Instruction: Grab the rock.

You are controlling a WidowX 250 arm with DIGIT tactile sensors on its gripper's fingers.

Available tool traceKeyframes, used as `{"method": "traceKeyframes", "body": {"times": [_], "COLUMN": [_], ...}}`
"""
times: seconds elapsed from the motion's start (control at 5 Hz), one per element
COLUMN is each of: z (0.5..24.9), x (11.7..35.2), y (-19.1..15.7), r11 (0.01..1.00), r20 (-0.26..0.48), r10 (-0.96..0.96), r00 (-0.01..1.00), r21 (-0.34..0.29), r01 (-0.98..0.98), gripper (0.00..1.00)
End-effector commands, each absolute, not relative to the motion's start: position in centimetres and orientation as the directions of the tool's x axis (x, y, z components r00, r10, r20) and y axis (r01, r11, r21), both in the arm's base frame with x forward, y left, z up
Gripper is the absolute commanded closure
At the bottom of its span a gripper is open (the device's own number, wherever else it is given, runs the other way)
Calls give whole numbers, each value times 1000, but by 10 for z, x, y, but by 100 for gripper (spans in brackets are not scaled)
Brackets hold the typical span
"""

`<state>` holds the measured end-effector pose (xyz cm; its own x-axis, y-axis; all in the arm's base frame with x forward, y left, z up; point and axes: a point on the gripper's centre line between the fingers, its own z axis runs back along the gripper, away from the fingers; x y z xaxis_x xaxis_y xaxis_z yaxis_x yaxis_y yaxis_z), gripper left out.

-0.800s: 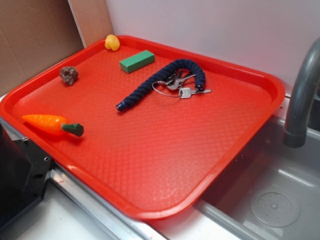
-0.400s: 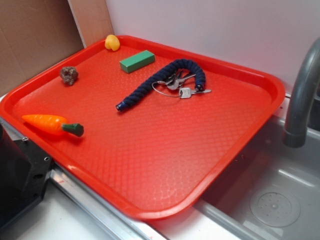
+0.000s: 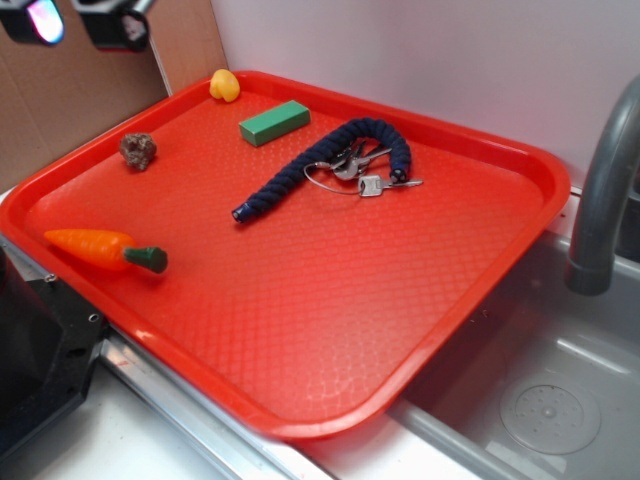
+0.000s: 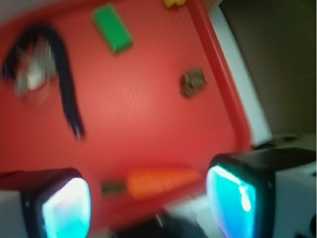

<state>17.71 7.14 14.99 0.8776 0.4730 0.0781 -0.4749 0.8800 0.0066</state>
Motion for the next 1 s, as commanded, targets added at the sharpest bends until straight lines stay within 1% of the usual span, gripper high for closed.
{"method": "traceKeyframes", "body": {"times": [0.0, 0.2, 0.4, 0.6, 0.8], "z": [111, 84, 59, 38, 16], "x": [187, 182, 184, 195, 197], "y": [142, 161, 179, 180, 171], "r11": [544, 369, 358, 379, 384], "r20": [267, 285, 239, 186, 115], "r10": [807, 886, 905, 910, 918], "r00": [527, 365, 353, 371, 380], "r21": [9, 40, 22, -10, -11], "r01": [-839, -928, -933, -925, -923], "gripper": [0, 0, 0, 0, 0]}}
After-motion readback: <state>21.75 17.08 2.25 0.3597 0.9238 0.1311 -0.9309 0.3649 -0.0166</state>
